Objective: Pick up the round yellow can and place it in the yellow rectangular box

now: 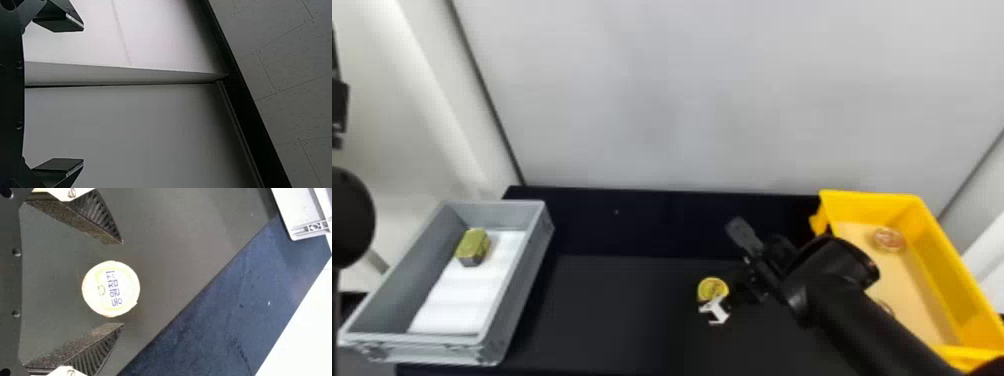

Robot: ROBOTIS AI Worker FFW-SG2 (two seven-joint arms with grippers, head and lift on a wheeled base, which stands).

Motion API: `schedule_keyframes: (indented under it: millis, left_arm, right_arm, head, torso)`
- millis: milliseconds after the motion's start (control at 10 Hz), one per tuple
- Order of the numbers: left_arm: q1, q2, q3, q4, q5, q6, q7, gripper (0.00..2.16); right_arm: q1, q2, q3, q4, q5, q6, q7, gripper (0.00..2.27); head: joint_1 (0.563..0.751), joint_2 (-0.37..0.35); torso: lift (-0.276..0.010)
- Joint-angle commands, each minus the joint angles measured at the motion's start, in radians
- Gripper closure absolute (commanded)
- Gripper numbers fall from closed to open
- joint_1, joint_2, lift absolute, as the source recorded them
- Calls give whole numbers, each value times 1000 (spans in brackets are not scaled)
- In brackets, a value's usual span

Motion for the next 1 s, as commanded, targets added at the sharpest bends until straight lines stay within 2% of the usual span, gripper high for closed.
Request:
schedule_keyframes:
  millis: [0, 300, 400, 600, 700, 900]
  left_arm:
    - [-2, 0, -1, 0, 1, -3, -2, 76]
    - [-2, -2, -1, 0, 3, -7, -5, 76]
    - [-2, -2, -1, 0, 3, -9, -5, 76]
    - [-1, -2, -1, 0, 3, -9, -5, 76]
    - [1, -2, 1, 0, 3, -9, -6, 76]
    - [2, -2, 1, 0, 3, -6, -6, 76]
  right_arm:
    - [-3, 2, -3, 23, 0, -11, -4, -2]
    - [-5, 5, -3, 52, 0, -21, -14, -1]
    - [-5, 8, -5, 58, 0, -27, -19, 62]
    - [-3, 12, -14, 69, 0, -41, -28, 297]
    - [-3, 12, -14, 64, 2, -41, -34, 628]
    - [-2, 11, -14, 59, 2, -49, -33, 699]
  head:
    - [694, 54]
    - [694, 54]
    - [694, 54]
    - [694, 54]
    - [694, 54]
    - [694, 54]
  torso:
    - [-3]
    - [-3]
    - [-3]
    - [-3]
    - [-3]
    - [-3]
